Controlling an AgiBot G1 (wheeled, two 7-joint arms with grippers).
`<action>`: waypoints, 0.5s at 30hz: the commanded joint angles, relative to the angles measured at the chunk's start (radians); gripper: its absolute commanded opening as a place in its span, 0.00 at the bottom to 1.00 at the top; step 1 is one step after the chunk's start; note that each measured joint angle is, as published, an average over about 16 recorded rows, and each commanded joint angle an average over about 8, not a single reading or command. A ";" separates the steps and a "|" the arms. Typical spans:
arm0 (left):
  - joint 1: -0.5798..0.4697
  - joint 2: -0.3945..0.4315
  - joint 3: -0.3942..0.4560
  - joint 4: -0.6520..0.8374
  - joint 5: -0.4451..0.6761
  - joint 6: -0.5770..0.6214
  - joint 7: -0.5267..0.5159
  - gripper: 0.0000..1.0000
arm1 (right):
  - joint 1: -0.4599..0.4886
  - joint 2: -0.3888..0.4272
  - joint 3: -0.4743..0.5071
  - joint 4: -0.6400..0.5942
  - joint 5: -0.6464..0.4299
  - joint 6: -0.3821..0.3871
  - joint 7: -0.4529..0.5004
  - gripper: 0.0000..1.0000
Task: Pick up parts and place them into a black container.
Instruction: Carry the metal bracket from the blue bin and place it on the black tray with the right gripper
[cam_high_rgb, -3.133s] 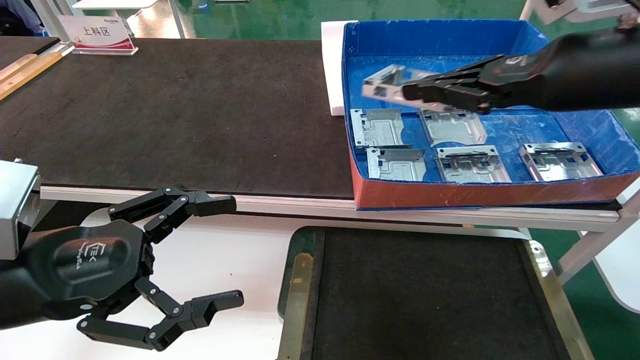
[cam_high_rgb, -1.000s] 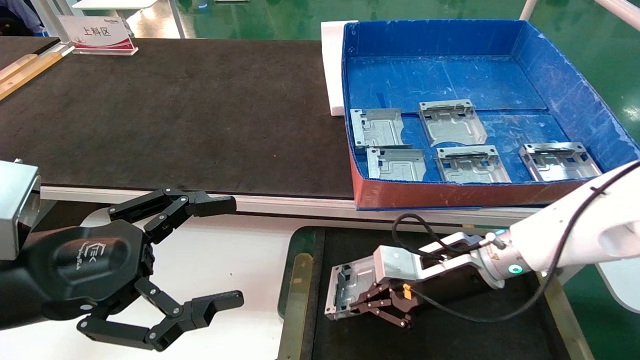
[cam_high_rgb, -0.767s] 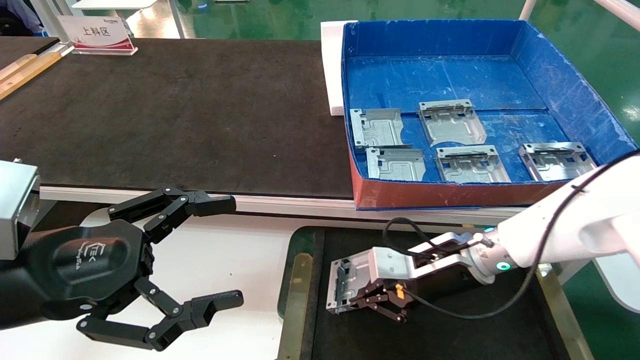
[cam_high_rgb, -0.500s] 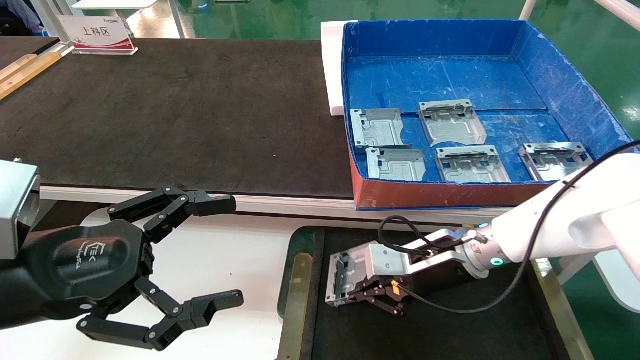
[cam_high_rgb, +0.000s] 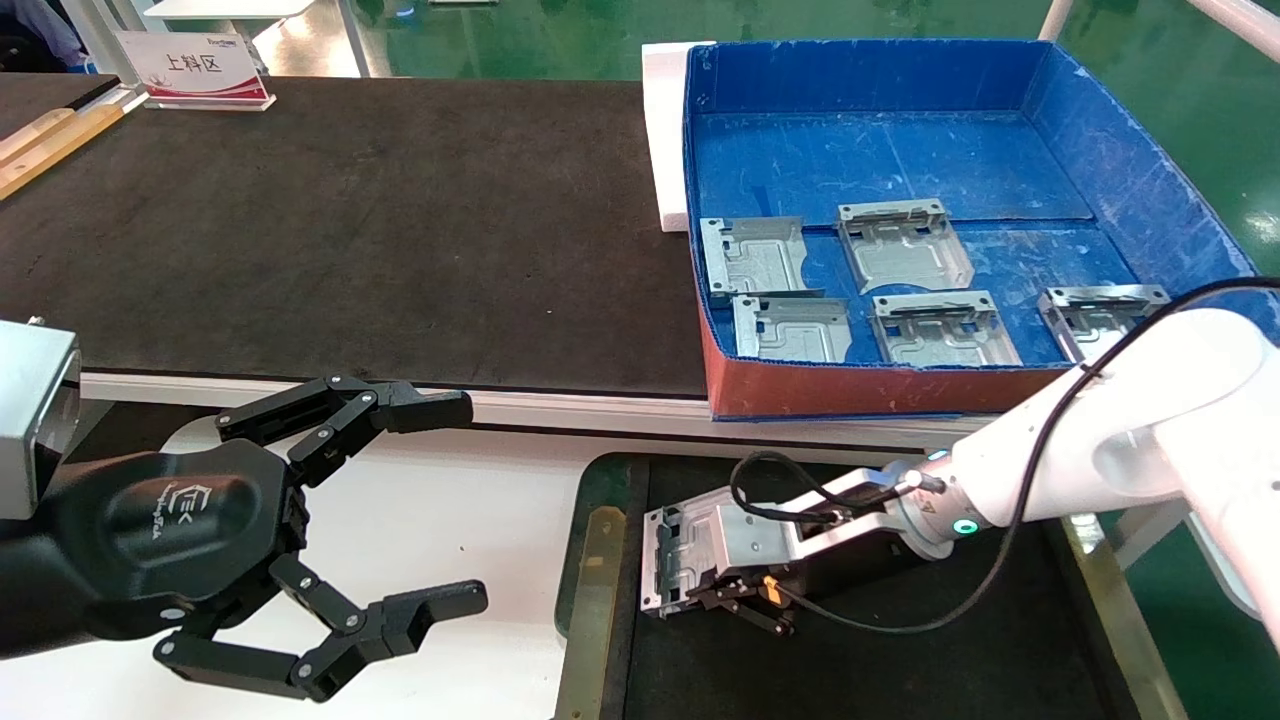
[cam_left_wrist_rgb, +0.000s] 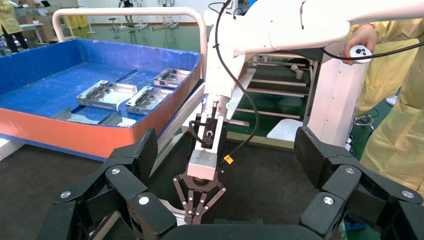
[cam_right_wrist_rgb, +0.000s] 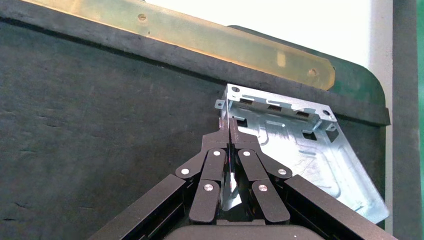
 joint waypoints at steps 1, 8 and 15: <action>0.000 0.000 0.000 0.000 0.000 0.000 0.000 1.00 | 0.002 -0.007 -0.001 -0.011 -0.002 0.002 -0.008 0.00; 0.000 0.000 0.000 0.000 0.000 0.000 0.000 1.00 | 0.006 -0.023 -0.004 -0.034 -0.006 -0.001 -0.022 0.02; 0.000 0.000 0.000 0.000 0.000 0.000 0.000 1.00 | 0.004 -0.032 -0.009 -0.051 -0.013 0.004 -0.031 0.42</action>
